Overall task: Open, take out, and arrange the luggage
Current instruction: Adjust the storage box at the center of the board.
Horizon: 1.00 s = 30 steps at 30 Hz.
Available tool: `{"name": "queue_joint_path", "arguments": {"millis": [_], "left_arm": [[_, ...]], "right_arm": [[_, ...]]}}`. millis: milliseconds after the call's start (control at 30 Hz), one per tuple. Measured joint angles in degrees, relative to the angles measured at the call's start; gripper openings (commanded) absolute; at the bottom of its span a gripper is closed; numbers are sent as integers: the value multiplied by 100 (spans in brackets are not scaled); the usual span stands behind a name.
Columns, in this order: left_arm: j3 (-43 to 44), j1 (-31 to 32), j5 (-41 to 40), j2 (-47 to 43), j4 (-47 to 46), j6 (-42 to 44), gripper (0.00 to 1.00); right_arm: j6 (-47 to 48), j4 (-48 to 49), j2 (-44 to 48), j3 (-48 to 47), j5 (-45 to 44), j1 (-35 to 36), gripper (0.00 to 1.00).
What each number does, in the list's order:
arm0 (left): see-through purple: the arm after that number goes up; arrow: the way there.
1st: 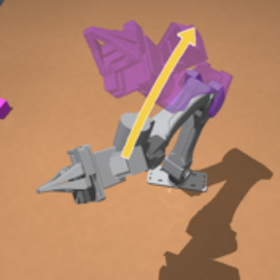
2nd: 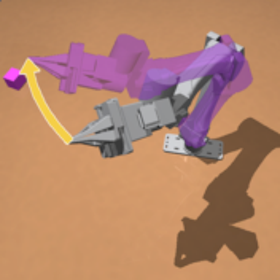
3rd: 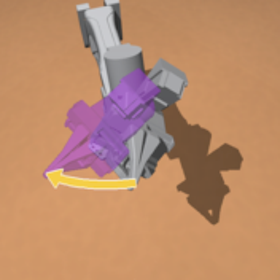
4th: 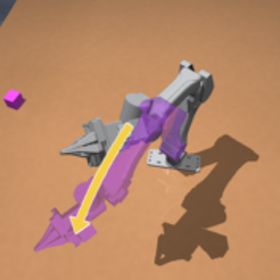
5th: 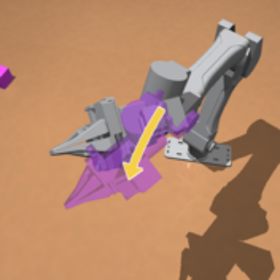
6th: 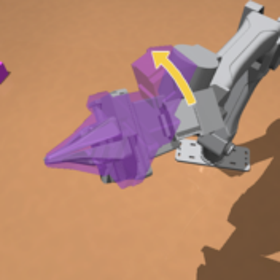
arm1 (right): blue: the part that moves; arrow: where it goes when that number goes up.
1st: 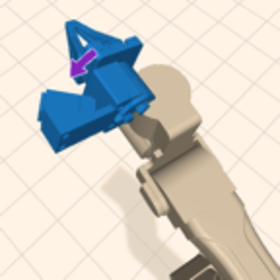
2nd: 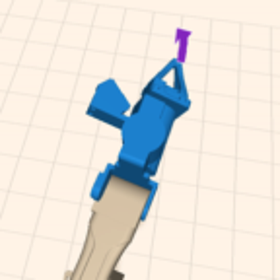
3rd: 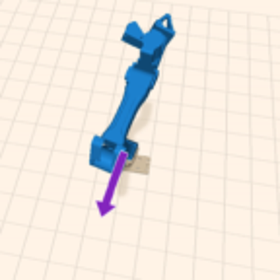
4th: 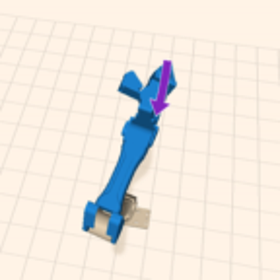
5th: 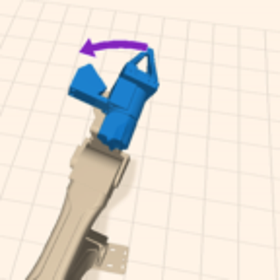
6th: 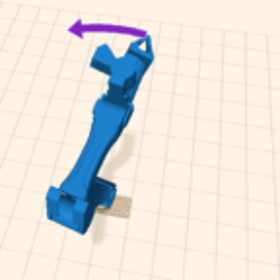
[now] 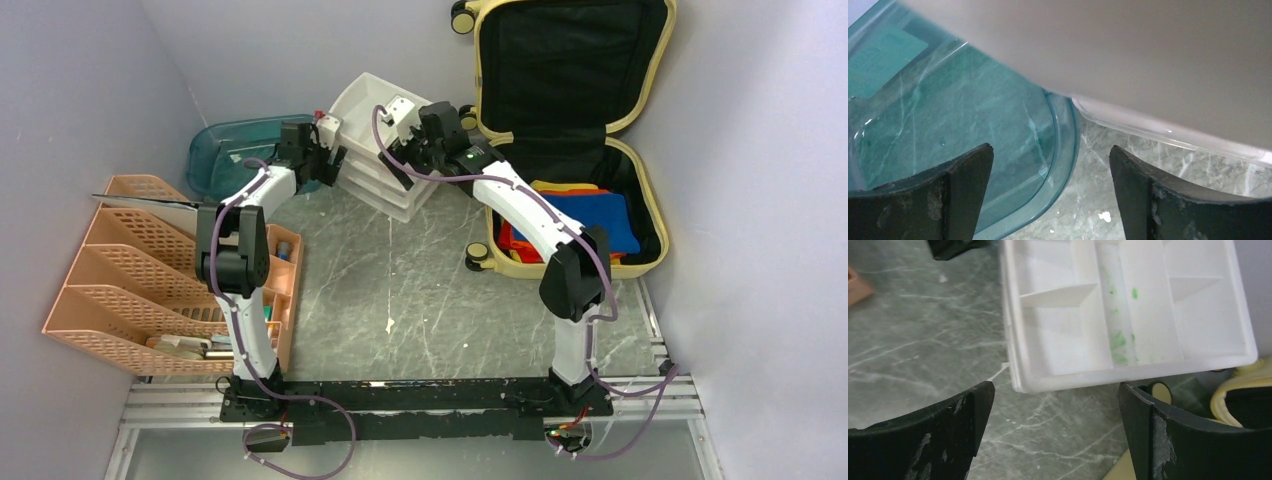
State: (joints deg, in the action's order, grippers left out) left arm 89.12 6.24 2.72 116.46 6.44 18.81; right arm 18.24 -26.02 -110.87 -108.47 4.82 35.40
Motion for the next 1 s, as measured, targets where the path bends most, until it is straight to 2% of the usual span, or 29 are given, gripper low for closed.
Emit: {"name": "queue_joint_path", "arguments": {"millis": [100,333,600,767,1000], "left_arm": [[28,0,57,39,-39,-39,83],[-98,-2,273,26,-197,-138,82],[-907,-157,791,-476,-345,-223,82],[-1019,-258,861,-570,-402,-227,83],[-802,-264,949,-494,-511,-334,83]], "right_arm": [[81,109,-129,-2,-492,11,100],[258,426,-433,-81,-1335,61,100],[378,404,-1300,-1211,-1954,-15,100],[258,304,-1921,-2094,-2079,-256,100],[33,190,-1937,-2175,-1735,-584,100]]}}
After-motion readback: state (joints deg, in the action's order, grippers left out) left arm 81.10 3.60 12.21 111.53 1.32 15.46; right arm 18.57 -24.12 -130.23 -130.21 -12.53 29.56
